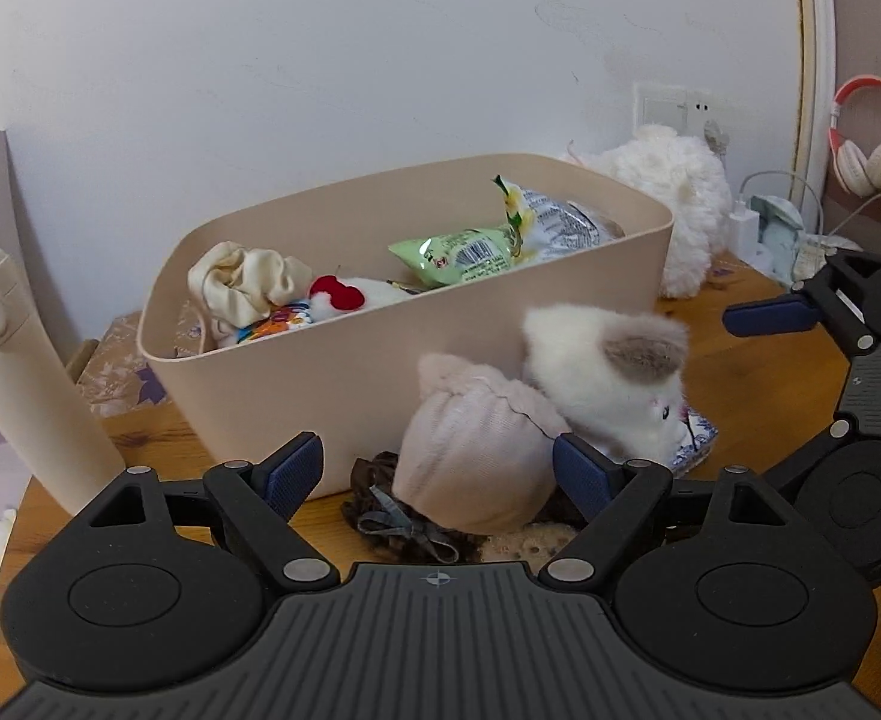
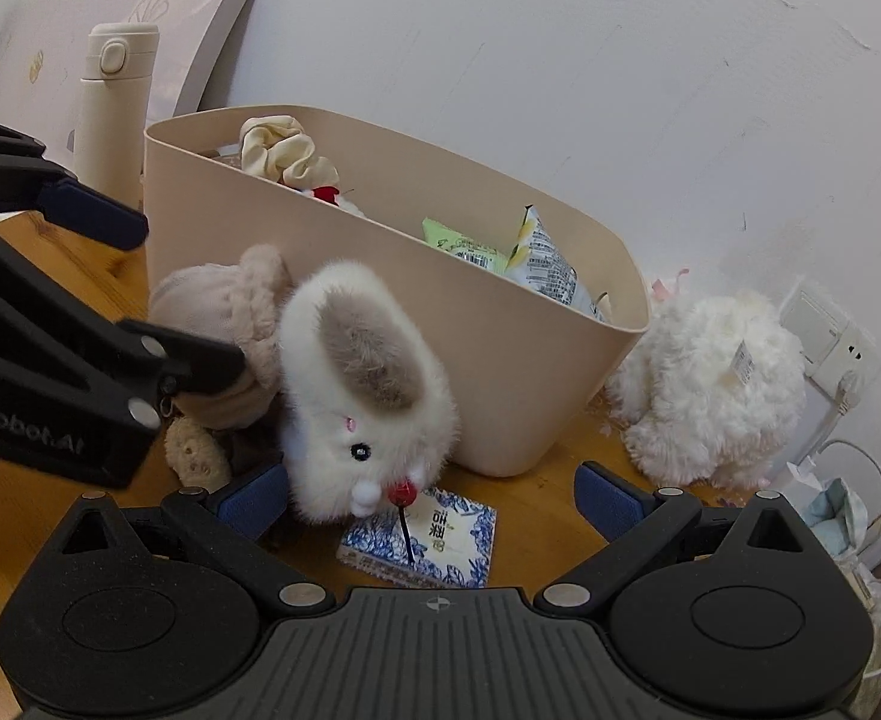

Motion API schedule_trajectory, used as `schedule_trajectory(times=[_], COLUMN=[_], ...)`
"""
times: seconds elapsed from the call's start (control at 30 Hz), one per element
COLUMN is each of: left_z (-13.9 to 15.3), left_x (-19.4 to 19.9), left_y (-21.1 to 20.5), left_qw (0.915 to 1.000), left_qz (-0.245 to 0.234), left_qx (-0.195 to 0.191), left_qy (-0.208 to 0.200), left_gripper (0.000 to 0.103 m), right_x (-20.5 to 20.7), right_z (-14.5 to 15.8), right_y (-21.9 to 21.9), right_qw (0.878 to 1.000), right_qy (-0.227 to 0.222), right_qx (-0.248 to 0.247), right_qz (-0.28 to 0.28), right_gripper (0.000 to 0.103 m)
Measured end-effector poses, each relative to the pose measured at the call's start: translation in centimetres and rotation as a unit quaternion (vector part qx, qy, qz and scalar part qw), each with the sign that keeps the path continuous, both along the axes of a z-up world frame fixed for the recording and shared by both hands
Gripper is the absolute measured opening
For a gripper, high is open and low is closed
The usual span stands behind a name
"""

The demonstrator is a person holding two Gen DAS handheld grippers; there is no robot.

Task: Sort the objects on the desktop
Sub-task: 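Grasp the pink hat with the left gripper while the right grasps the white bunny plush, then lift the pink hat and bunny plush into the basket and release both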

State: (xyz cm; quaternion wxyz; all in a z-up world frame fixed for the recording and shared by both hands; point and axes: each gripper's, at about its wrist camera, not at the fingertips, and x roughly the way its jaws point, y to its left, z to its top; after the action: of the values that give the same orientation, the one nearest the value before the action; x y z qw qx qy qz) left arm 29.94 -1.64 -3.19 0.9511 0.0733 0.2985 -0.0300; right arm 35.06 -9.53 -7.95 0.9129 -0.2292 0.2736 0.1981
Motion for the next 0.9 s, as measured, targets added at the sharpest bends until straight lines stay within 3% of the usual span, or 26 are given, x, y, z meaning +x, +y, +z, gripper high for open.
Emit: schedule_trajectory(times=[0.23, 0.33, 0.47, 0.53, 0.63, 0.7, 0.9], left_z=[-0.7, -0.8, -0.8, -1.0, -1.3, -1.3, -1.2], left_x=[1.7, 2.6, 3.5, 3.9, 3.9, 3.8, 2.9], left_y=[-1.0, -0.9, -0.6, -0.5, -0.4, -0.4, -0.2], left_qw=[0.9999, 0.9999, 0.9999, 0.9994, 0.9992, 0.9993, 0.9990], left_qz=[-0.006, -0.005, -0.004, -0.011, -0.008, -0.007, -0.010], left_qx=[0.015, 0.009, -0.007, -0.015, -0.016, -0.016, -0.025], left_qy=[-0.002, 0.000, 0.015, 0.028, 0.035, 0.034, 0.036], left_gripper=[0.085, 0.085, 0.081, 0.060, 0.060, 0.058, 0.055], right_x=[1.0, 1.6, 2.2, 2.3, 2.4, 2.5, 1.7], right_z=[-0.6, -0.6, -0.6, -0.7, -0.6, -0.6, -0.1], right_y=[-0.2, -0.7, -1.2, -1.4, -1.9, -2.4, -3.4], right_qw=[1.000, 0.999, 0.999, 0.998, 0.997, 0.995, 0.994], right_qy=[-0.016, -0.008, 0.007, 0.012, 0.028, 0.037, 0.037], right_qx=[0.009, 0.031, 0.050, 0.057, 0.076, 0.089, 0.107], right_qz=[-0.006, -0.005, -0.002, -0.003, -0.006, -0.015, -0.009], right_gripper=[0.101, 0.092, 0.076, 0.063, 0.040, 0.019, 0.012])
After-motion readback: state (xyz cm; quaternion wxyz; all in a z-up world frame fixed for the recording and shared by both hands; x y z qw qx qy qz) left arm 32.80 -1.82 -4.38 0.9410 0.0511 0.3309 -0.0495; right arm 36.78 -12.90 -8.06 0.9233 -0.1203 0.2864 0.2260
